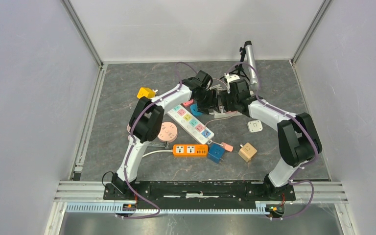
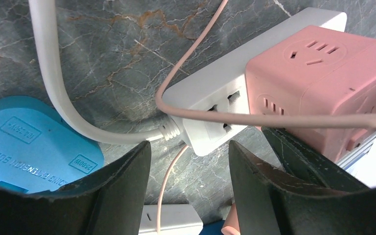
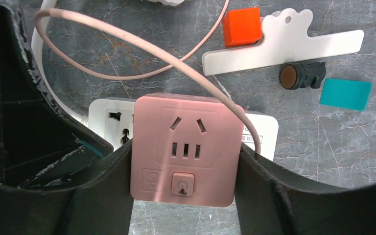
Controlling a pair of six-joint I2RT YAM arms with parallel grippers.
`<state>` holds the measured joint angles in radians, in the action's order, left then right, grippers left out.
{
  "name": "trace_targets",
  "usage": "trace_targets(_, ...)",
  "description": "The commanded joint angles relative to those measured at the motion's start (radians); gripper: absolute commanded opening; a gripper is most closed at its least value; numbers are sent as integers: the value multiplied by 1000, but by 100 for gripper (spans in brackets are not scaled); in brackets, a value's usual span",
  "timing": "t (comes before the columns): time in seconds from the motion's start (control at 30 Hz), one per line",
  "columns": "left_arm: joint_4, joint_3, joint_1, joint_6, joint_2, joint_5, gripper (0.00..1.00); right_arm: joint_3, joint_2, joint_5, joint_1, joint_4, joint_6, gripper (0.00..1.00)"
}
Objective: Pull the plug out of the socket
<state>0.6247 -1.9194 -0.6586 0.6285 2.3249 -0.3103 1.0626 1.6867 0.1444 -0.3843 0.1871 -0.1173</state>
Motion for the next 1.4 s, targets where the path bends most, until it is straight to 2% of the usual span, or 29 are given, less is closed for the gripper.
trace_targets(0.0, 13, -50, -4, 34, 19, 31, 66, 20, 28, 15, -4, -23, -25, 61)
trace_targets(0.17, 104, -157, -4, 1, 81, 30, 65, -39, 13, -11, -5, -48, -45, 31)
trace_targets(0.27, 96, -128, -4, 2, 76, 27, 65, -62, 11, -67, -6, -51, -63, 15)
trace_targets(0.3, 82, -88, -6, 5, 66, 40, 64, -73, 4, -99, -7, -46, -108, 5)
trace_targets(0.37, 82, -65, -7, 1, 58, 70, 59, -78, -2, -117, -12, -41, -154, 0)
trace_targets(0.57, 60, 1, -25, -14, 30, 162, 52, -59, 2, -108, -63, -17, -238, 0)
trace_targets(0.87, 56, 54, -30, -30, 22, 219, 48, -32, -1, -39, -64, -1, -212, 0)
trace_targets(1.1, 56, 68, -30, -38, 23, 231, 48, -56, -5, -141, -72, -112, -221, 0)
trace_targets(1.23, 59, 71, -30, -38, 27, 233, 47, 35, 52, -20, -120, 25, -177, 0)
trace_targets(1.37, 70, 69, -30, -35, 29, 232, 47, 26, 14, -30, -102, 11, -192, 0)
